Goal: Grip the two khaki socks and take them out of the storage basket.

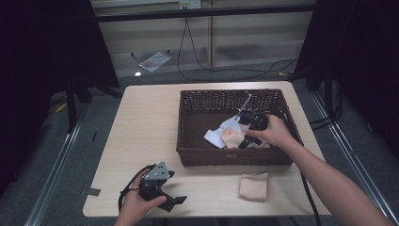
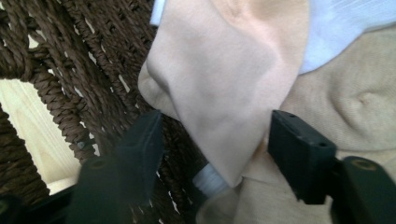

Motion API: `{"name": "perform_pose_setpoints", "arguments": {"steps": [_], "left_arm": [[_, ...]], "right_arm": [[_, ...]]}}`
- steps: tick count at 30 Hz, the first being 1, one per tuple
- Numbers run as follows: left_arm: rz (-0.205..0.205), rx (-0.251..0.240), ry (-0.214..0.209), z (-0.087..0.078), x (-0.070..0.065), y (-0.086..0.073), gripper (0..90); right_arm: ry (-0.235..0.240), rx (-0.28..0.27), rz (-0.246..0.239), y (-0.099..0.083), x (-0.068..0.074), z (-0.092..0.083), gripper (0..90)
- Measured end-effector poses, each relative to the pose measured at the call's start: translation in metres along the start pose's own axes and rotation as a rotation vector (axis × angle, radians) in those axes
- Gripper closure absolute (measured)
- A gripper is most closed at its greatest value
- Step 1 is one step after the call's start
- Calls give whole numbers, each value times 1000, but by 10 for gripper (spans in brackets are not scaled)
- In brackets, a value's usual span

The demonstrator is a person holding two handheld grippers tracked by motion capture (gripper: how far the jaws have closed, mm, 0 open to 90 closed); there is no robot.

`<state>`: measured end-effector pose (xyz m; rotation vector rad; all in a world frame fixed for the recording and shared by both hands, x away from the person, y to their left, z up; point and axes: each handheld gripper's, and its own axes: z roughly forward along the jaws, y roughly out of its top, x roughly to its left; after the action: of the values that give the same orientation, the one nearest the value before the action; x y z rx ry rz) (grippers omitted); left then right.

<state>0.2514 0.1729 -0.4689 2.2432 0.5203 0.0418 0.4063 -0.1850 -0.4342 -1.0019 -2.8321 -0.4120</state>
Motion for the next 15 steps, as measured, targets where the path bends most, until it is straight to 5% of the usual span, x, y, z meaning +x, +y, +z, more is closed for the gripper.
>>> {"name": "perform_pose_setpoints", "arguments": {"steps": [8, 15], "left_arm": [[5, 7, -2, 0, 0, 0, 32], [4, 5, -4, 0, 0, 0, 32]], "right_arm": [[-4, 23, -24, -4, 2, -1, 790], [49, -4, 0, -7, 1, -14, 898]]}}
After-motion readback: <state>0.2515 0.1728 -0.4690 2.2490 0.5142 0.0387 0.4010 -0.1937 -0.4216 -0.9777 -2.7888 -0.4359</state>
